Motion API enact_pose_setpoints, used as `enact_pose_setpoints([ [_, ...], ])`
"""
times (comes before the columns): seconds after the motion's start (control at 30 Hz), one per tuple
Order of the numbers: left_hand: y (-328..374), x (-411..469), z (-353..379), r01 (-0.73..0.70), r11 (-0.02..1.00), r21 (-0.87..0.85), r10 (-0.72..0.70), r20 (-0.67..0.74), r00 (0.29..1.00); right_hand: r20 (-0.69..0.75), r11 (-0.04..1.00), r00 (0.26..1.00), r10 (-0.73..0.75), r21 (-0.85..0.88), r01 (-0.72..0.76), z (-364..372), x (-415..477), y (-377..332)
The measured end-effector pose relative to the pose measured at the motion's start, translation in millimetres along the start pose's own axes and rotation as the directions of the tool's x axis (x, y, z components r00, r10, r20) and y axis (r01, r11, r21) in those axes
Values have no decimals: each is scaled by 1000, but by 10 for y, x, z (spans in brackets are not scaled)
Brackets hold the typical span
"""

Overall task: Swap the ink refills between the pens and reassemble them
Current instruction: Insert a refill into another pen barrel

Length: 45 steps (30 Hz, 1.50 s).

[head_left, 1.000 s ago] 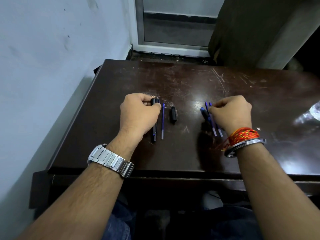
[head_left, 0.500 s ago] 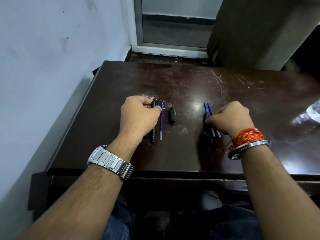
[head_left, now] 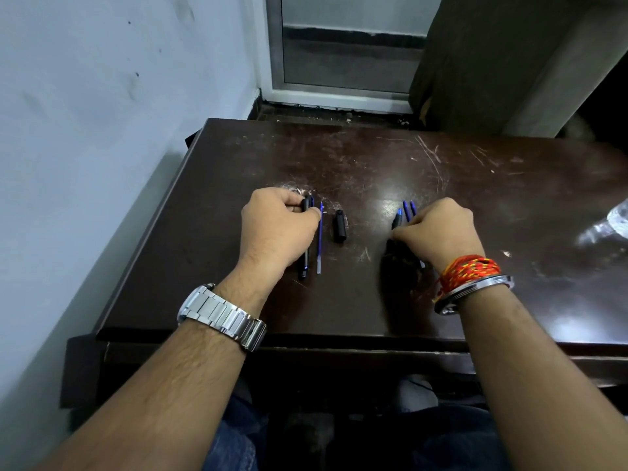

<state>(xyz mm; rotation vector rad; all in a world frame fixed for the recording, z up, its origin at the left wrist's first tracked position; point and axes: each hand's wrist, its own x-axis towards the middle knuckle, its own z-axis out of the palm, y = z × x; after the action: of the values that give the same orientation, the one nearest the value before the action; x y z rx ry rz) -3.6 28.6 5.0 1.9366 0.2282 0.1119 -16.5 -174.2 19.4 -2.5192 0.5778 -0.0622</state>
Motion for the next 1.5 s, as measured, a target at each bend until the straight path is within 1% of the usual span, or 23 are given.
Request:
enact_pose_setpoints([
  [0.17,5,-2,3,-3,1000,18,3,-10,1000,-18,1000,1000,-4,-15,4,78,-14,-58],
  [0.23,1,-1,11,-7,999,32,7,-11,1000,-34,999,999,-40,-2,40,105,-46,-109],
  [0.37,-17,12,13,-10,999,43,11,-8,1000,-6,990,992,-124,63,124,186,-161,-257],
  [0.63,-33,20,19,-19,999,49,19,-3,1000,39,992,993,-112,68,109,318,-204,-306],
  [1.0,-16,7,7,-12,999,31,12,-1,1000,49,992,993,-109,68,106,304,-172,-263],
  [1.1,-7,-3,8,-10,1000,29,10,-2,1000,52,995,995,-88,61,85,241,-144,-230],
  [1.27,0,0,-11,-14,1000,27,14,-9,1000,-92,1000,996,14,-4,-15,74,-74,-86],
  [1.37,16,-14,-6,-8,1000,11,8,-7,1000,-92,998,995,44,-46,-49,3,-62,-33],
  [1.5,16,-26,-2,-9,1000,23,10,-4,1000,-95,996,994,63,-55,-68,-10,-57,-28],
])
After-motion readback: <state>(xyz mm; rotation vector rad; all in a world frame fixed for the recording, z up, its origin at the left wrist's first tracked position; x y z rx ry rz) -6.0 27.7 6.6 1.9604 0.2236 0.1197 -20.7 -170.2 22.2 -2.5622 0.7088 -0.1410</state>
